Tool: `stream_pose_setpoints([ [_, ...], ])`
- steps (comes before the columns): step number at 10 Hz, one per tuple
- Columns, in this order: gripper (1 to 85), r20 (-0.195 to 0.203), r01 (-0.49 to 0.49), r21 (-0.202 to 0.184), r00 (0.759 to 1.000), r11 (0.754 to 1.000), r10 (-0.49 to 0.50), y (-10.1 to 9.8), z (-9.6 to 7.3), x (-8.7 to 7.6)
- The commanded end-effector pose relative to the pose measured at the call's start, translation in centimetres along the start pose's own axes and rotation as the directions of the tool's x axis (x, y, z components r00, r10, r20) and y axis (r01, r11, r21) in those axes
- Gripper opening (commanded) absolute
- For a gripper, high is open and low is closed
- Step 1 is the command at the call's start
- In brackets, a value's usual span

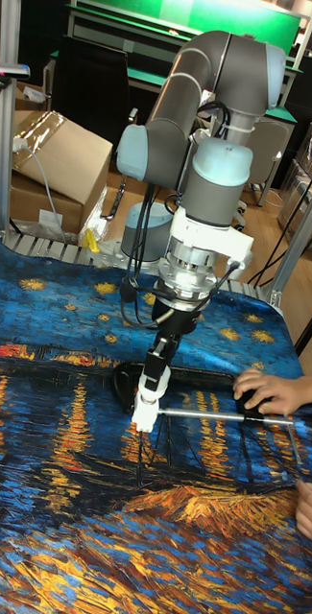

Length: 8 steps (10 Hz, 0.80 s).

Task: Take out the light bulb by rotating it

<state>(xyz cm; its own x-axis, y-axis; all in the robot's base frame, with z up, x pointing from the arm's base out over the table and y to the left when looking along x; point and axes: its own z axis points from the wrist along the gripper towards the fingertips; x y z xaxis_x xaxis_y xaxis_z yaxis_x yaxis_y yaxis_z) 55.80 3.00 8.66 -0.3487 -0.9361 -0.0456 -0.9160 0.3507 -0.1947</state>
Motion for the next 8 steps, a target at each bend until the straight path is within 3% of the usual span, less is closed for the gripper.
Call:
stream_pose_setpoints([
  [1,25.3,-0.014,0.121,0.028,0.993,0.992,-0.12,-0.9,-0.03,0.28],
  [3,48.7,-0.066,0.166,0.035,0.984,0.986,-0.163,-1.18,-0.34,0.93],
  [5,60.0,-0.088,0.193,0.048,0.978,0.98,-0.188,-1.44,-0.39,0.73],
  [8,65.3,-0.068,0.177,0.039,0.982,0.983,-0.174,-1.05,-0.18,0.13],
])
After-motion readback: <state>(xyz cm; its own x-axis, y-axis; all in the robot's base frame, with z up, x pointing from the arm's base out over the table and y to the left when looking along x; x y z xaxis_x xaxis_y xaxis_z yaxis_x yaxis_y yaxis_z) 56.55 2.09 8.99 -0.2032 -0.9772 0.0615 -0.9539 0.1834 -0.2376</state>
